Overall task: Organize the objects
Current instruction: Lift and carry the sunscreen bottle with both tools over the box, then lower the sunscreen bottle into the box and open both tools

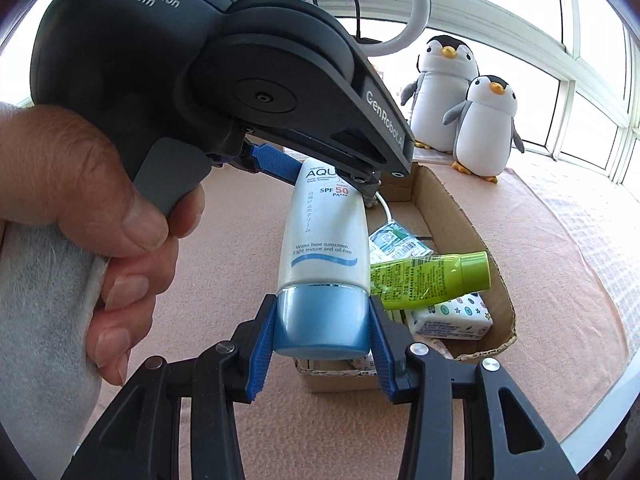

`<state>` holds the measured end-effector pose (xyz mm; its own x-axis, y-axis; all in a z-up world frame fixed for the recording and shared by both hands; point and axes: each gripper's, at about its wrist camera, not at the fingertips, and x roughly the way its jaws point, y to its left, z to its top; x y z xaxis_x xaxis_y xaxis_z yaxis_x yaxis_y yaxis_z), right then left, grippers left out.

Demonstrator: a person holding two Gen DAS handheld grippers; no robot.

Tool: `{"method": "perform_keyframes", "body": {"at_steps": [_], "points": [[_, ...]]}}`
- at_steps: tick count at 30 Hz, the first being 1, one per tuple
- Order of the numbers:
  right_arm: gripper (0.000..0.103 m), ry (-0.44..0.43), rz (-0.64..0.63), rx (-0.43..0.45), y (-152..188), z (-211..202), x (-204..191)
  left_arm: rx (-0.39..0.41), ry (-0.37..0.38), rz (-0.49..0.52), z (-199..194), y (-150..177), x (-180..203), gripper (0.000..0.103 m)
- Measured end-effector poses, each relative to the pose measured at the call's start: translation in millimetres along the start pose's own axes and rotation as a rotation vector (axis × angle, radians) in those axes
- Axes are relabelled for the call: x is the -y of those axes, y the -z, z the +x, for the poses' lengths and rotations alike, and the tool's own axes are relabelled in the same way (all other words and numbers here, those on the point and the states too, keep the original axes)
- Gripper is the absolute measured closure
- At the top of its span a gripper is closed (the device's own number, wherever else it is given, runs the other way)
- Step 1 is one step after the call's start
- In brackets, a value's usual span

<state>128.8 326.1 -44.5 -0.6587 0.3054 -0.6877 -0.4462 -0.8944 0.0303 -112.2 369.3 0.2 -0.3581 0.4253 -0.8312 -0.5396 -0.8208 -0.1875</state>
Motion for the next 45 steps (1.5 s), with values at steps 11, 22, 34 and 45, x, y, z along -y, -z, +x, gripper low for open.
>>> {"method": "perform_keyframes", "body": {"at_steps": [11,22,34,45], "points": [[0.064,0.019,0.009,0.007,-5.6,9.1,8.6,0.005,0.017,0.006,10.5,-13.6,0.7,0.047],[0.057,0.089,0.006,-0.035,-3.8,22.2,14.1,0.037,-0.052,-0.029,10.9,0.4,-30.2,0.018],[0.053,0.065,-0.002,-0.013,-2.4,12.4,-1.7,0.068,-0.135,-0.110,-27.4,42.6,-104.3,0.015],[0.050,0.044,-0.047,-0.004,-13.7,11.4,-28.0,0.146,-0.240,-0.161,-90.5,89.3,-156.9,0.015]]}}
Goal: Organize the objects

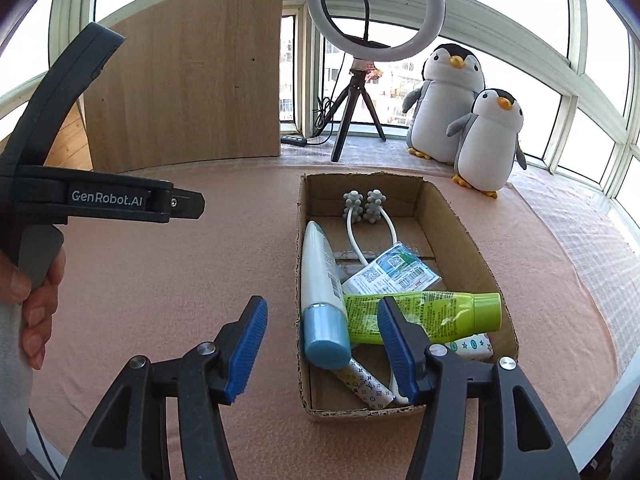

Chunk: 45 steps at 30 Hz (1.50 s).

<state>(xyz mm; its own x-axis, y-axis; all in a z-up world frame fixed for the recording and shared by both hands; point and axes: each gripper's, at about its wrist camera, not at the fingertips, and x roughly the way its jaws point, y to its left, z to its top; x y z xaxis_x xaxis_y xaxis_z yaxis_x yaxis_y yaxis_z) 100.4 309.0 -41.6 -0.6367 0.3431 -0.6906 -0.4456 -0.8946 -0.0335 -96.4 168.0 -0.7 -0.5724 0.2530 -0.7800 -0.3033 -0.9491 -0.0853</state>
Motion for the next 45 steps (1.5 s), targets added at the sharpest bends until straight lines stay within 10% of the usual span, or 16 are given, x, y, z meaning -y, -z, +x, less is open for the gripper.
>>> {"method": "perform_keyframes", "body": {"at_steps": [19,25,45], "points": [[0.029,-0.114,0.016,-0.022,-38.1,7.2,-98.2,0.209,-0.210,-0.137,-122.0,49.4,-137.9,0.003],[0.007,-0.138,-0.025,-0.042,-55.8,1.2,-137.1,0.224,-0.239,-0.194,-138.9,67.7,-168.2,0.001],[0.003,-0.106,-0.106,-0.064,-63.9,-17.8,-166.8,0.153,-0.223,-0.211,-138.9,85.6,-174.4,0.001]]}}
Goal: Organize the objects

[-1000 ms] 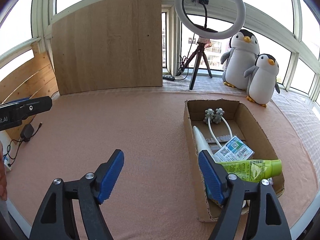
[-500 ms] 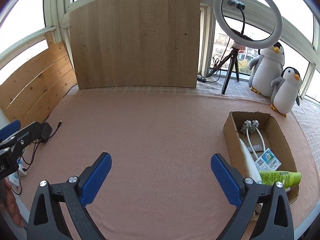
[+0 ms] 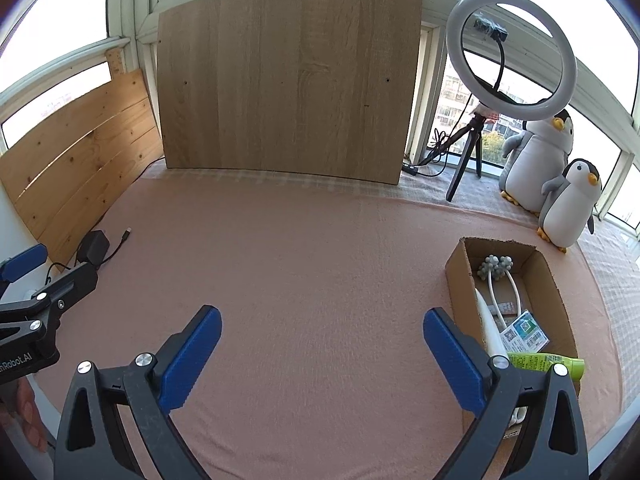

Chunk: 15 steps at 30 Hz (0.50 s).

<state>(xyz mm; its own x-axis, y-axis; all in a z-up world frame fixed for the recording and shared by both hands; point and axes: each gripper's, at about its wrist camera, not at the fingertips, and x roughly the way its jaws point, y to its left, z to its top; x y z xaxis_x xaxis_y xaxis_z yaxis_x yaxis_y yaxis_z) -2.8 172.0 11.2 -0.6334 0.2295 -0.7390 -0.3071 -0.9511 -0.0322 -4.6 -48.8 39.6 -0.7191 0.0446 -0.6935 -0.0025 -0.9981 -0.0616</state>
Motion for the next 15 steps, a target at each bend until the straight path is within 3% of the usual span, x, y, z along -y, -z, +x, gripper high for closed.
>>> {"method": "perform_keyframes", "body": {"at_steps": [9,15], "points": [[0.003,-0.005,0.006,-0.026,9.5,2.8,4.2,-0.031,0.014,0.005,6.5,2.8,10.1,0.001],[0.003,-0.005,0.030,-0.037,15.2,5.6,13.6,-0.044,-0.020,0.036,11.4,5.0,21.5,0.001]]}}
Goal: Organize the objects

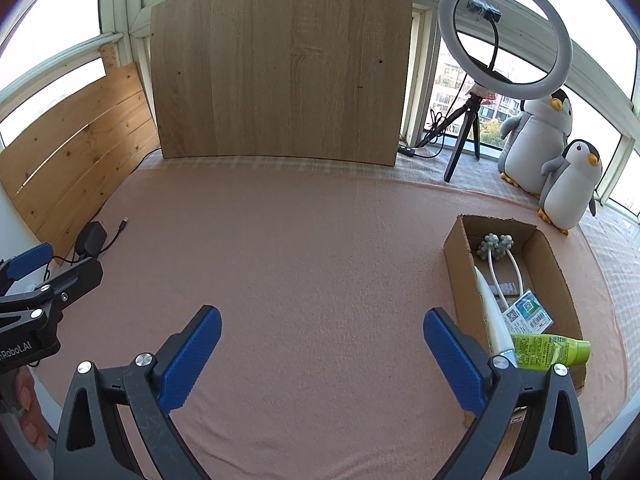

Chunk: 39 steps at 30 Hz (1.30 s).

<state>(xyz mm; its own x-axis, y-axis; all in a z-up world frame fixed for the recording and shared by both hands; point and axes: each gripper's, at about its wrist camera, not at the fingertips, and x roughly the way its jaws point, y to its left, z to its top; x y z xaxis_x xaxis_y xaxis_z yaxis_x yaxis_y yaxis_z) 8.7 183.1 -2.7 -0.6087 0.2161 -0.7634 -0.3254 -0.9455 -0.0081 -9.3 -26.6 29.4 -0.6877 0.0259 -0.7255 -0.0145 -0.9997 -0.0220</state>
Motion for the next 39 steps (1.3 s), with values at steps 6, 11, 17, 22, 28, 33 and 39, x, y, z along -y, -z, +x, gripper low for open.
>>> {"method": "perform_keyframes", "body": {"at_steps": [6,11,17,22,28,33,39], "points": [[0.003,-0.003,0.021,-0.011,5.8,2.2,7.4,-0.006,-0.022,0.031,1.0,-0.3,13.6,0.001],[0.003,0.001,0.035,-0.012,8.9,1.7,13.8,-0.007,-0.040,0.060,-0.3,-0.3,23.1,0.001],[0.003,0.000,0.043,-0.014,10.2,2.3,16.3,-0.014,-0.038,0.066,-1.8,0.4,23.1,0.001],[0.003,-0.006,0.037,-0.018,11.1,3.9,13.0,-0.020,-0.032,0.061,-2.2,1.9,18.7,0.001],[0.003,-0.009,0.030,-0.019,11.2,4.2,8.4,-0.019,-0.039,0.056,-2.5,2.8,13.8,0.001],[0.003,-0.009,0.030,-0.021,11.2,4.6,6.4,-0.021,-0.039,0.066,-3.0,5.2,13.7,0.001],[0.003,-0.006,0.027,-0.022,11.9,4.7,6.6,-0.028,-0.041,0.070,-1.6,6.1,15.0,0.001]]}}
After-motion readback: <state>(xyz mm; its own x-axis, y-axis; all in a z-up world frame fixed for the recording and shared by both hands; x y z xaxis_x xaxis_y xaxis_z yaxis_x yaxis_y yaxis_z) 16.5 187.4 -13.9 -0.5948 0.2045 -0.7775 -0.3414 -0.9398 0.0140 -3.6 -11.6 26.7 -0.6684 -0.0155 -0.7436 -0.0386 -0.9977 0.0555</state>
